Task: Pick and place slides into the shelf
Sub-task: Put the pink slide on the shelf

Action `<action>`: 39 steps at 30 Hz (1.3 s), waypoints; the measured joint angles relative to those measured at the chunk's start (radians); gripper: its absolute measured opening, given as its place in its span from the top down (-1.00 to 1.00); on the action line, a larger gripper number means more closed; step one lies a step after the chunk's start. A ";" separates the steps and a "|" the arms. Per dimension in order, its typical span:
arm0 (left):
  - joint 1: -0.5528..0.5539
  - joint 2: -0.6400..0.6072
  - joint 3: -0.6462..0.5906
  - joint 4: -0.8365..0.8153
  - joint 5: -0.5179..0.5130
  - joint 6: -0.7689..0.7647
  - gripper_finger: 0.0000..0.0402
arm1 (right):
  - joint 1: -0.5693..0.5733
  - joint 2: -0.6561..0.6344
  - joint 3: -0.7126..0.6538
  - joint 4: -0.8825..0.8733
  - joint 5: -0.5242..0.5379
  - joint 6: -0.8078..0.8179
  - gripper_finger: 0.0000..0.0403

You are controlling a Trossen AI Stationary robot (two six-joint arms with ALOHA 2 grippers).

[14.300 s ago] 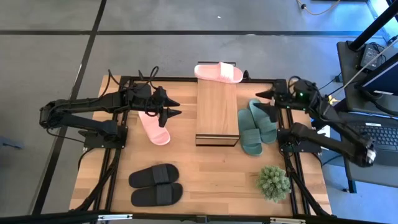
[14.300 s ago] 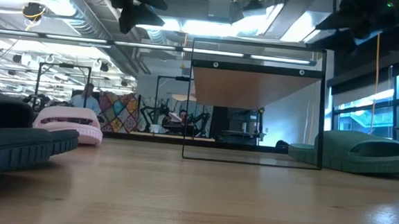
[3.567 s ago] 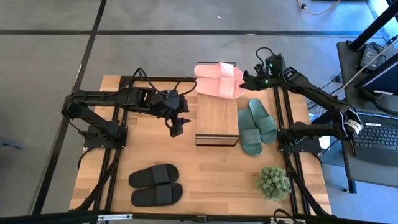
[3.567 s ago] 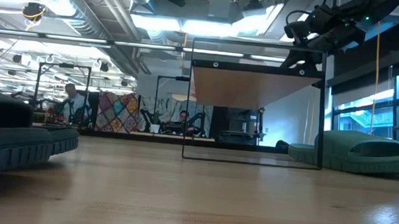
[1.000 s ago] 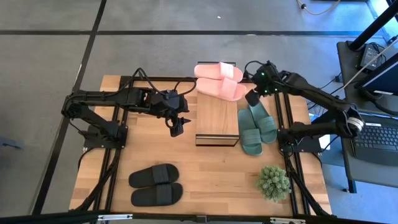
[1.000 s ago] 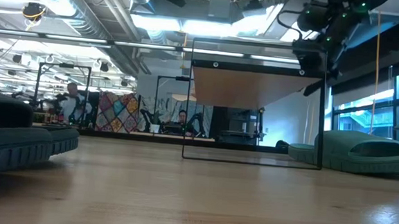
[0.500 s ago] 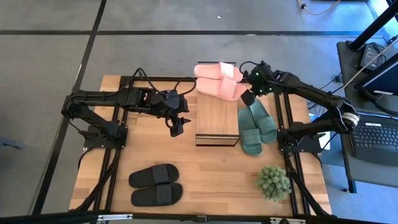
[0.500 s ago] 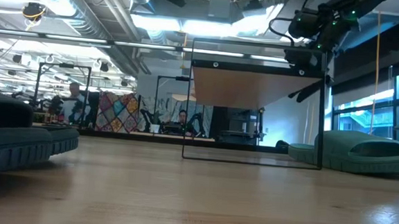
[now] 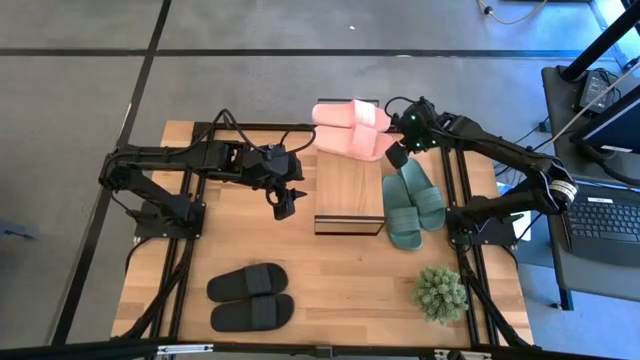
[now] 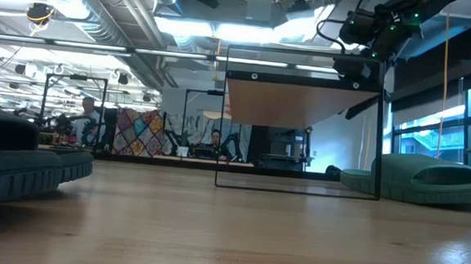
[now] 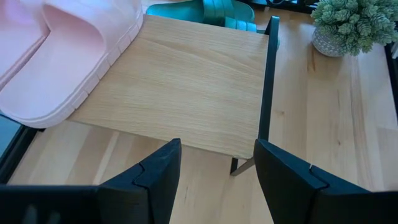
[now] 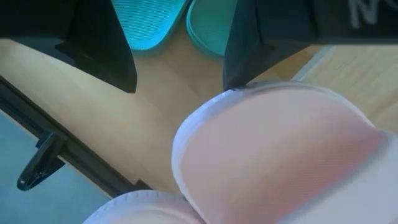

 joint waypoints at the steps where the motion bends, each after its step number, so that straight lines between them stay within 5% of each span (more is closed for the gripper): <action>1: 0.000 0.000 0.000 0.000 0.000 0.000 0.03 | 0.000 0.000 0.000 0.000 0.000 0.000 -0.18; 39: 0.000 0.000 0.000 0.000 0.000 -0.025 0.03 | 0.000 -0.002 0.000 -0.035 0.001 0.037 -0.18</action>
